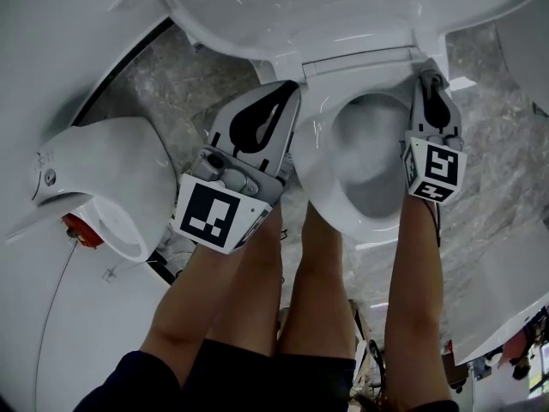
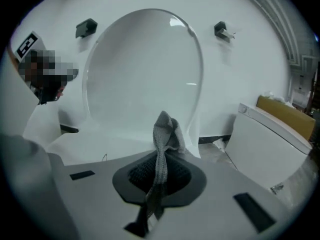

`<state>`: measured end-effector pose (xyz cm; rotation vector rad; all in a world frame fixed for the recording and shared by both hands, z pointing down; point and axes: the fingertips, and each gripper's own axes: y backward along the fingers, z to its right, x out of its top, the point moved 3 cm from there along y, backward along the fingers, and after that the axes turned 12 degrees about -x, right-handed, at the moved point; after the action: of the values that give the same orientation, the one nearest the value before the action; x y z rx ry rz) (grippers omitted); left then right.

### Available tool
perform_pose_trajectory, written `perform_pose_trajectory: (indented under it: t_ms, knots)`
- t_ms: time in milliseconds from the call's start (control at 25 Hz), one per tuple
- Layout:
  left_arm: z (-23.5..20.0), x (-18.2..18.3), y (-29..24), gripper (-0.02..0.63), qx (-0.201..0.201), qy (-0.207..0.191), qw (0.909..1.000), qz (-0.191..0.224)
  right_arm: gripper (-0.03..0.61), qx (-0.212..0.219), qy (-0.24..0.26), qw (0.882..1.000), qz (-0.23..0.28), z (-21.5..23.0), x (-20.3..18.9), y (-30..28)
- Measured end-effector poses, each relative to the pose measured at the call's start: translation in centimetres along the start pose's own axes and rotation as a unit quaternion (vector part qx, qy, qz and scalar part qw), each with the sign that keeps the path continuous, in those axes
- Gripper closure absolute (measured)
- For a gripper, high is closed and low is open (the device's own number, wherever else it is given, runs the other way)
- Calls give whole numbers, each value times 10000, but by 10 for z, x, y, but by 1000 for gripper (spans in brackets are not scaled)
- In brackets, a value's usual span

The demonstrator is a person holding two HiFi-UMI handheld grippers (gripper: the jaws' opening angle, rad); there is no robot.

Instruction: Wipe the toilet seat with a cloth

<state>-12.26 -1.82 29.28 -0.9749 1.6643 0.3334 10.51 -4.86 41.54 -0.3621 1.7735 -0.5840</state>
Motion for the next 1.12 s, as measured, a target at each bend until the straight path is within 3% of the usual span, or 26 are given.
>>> perform_pose_trajectory:
  t_ms: [120,240,320,440,560,760,1000,1120]
  knots:
    - [-4,1,-1,592,52,21,10000,34,548,143,-166,9997,66,-14,2,-1]
    - [-6,6,-4,592,94,51,9999,126,549,838,-106,9961,264,-71,15,4]
    - [-5,5,-4,592,42,-13,10000,57,549,1476,71,9882,412,-120,25,14]
    - [-4,3,-3,592,5,-52,10000,-27,549,2361,673,9673,638,-190,31,37]
    - [-2,3,-3,592,-5,-49,10000,-34,549,2574,943,9589,737,-206,30,44]
    - [-4,5,-2,592,64,2,10000,36,549,2024,1009,9717,677,-151,28,22]
    - [-2,0,2,592,-17,-72,10000,-66,549,447,513,9974,225,-30,6,-1]
    - [-2,0,3,592,-12,-58,10000,-56,549,107,273,9994,188,-12,1,-1]
